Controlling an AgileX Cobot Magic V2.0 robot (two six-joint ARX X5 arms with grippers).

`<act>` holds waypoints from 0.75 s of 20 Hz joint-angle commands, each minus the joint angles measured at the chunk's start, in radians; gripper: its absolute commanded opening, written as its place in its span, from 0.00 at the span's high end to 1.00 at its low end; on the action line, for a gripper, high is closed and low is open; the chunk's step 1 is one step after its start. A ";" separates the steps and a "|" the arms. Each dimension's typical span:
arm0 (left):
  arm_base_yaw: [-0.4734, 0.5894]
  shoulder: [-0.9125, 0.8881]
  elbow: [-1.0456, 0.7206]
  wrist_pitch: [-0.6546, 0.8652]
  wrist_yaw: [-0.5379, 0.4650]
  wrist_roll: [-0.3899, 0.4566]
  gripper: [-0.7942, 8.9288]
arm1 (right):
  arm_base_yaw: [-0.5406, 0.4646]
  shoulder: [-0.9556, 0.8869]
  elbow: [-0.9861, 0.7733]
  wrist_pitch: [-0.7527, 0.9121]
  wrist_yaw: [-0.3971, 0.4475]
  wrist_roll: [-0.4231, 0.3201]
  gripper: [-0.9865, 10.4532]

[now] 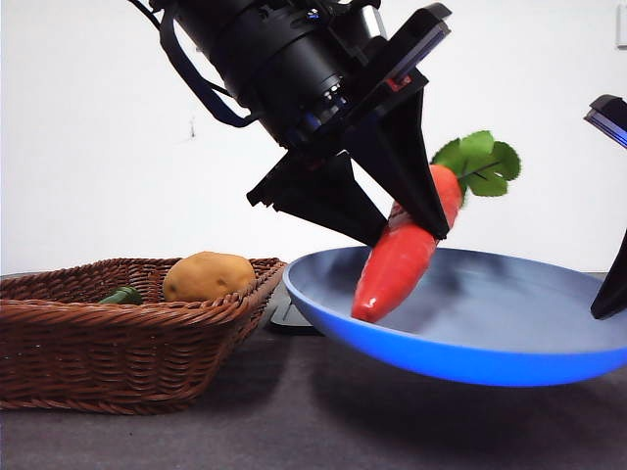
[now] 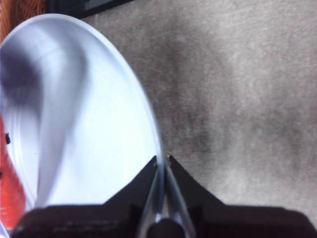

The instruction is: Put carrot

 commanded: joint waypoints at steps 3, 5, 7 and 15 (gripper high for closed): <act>-0.012 0.021 0.015 0.002 0.000 0.014 0.66 | 0.003 0.003 0.014 0.006 -0.003 0.012 0.91; -0.009 0.015 0.015 0.000 0.015 0.010 0.65 | -0.001 0.005 0.021 -0.014 0.002 0.015 0.91; -0.002 0.001 0.021 -0.021 0.014 0.011 0.65 | -0.019 0.022 0.060 -0.071 0.004 0.003 0.91; 0.028 -0.168 0.021 -0.171 0.041 0.034 0.65 | -0.080 0.391 0.466 -0.207 0.105 -0.156 0.91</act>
